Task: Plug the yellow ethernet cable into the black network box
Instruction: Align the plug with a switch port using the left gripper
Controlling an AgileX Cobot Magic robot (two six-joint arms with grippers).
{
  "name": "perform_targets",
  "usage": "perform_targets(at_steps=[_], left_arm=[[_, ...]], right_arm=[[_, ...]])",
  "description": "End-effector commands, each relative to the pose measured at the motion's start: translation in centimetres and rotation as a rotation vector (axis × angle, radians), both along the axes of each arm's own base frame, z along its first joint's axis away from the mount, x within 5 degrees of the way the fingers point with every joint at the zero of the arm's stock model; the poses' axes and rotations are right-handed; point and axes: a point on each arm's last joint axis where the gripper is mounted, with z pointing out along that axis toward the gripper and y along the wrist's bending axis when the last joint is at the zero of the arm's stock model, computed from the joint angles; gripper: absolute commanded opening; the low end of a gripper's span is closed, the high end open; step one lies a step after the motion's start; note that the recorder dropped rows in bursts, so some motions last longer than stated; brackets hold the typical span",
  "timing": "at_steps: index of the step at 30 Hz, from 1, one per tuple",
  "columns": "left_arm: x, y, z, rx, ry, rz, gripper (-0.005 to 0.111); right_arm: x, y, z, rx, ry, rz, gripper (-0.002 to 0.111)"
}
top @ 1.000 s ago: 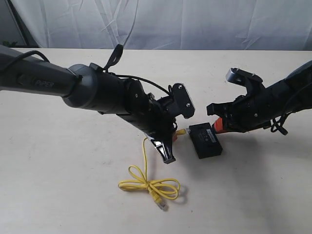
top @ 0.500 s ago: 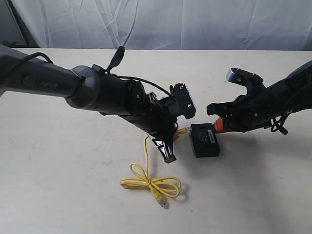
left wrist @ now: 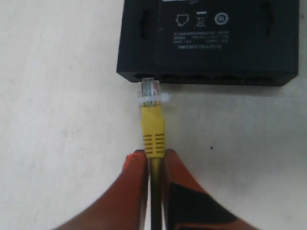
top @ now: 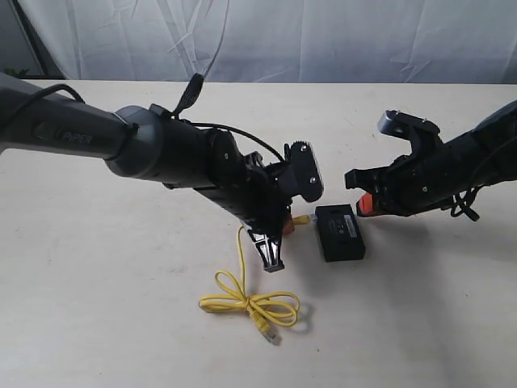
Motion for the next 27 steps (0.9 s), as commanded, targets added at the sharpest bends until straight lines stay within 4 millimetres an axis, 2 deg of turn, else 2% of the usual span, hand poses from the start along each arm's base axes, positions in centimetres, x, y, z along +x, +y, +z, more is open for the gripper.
perform_targets(at_steps=[1,13,19,27], left_arm=[[-0.52,0.37,-0.53,0.027,0.043,-0.072,0.000],[-0.06,0.14,-0.69,0.001,-0.006,-0.064,0.000],[-0.29,0.06,-0.72,-0.011,0.027,-0.057,0.000],[-0.75,-0.08,-0.74,-0.011,0.041,-0.137,0.000]], right_arm=[[0.05,-0.01,0.00,-0.006,-0.006,0.005,0.000],[-0.05,0.15,-0.55,0.014,0.025,0.004,0.000],[-0.04,0.16,-0.54,0.015,0.024,0.004,0.000],[-0.04,0.16,-0.54,0.015,0.024,0.004,0.000]])
